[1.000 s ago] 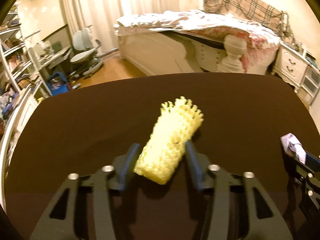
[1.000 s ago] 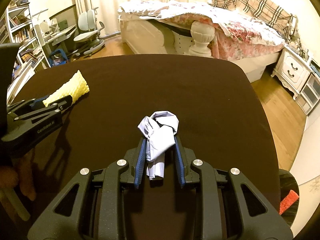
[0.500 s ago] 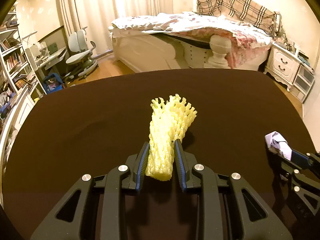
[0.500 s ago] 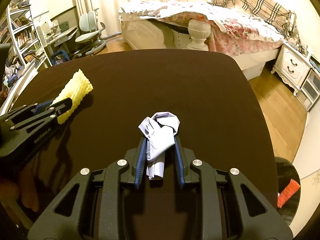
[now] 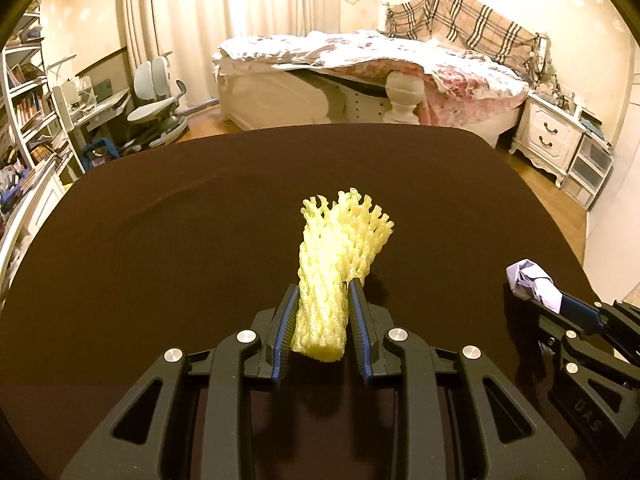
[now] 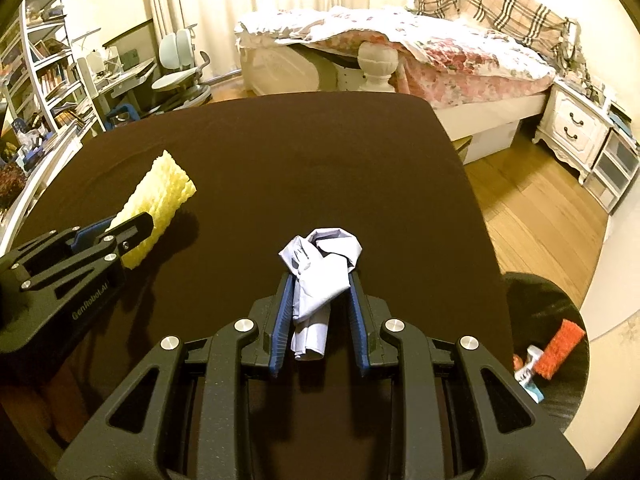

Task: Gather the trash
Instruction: 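Carry the grey cloth and yellow foam net over the black bin with both tools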

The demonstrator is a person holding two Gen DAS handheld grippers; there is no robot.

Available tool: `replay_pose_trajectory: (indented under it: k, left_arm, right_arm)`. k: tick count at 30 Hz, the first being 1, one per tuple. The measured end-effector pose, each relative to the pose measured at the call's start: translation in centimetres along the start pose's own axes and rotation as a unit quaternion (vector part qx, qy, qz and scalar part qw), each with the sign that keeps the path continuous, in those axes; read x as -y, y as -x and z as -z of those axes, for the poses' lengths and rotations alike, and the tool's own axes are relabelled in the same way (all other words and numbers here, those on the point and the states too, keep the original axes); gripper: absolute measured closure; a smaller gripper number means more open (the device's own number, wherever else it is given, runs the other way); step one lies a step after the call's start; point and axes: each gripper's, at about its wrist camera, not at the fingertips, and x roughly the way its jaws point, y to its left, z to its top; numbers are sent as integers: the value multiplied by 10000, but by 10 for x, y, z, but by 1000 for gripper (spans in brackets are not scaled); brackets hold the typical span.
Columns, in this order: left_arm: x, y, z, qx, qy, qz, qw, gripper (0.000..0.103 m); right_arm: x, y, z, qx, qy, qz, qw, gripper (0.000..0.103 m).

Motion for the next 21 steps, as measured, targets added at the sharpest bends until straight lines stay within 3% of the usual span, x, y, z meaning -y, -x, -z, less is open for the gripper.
replay_pose_trajectory:
  k: [21]
  left_arm:
    - [64,44,40,201,-229,325,9990,75]
  right_arm:
    - [57,61,52,251,-444,226,9984,77]
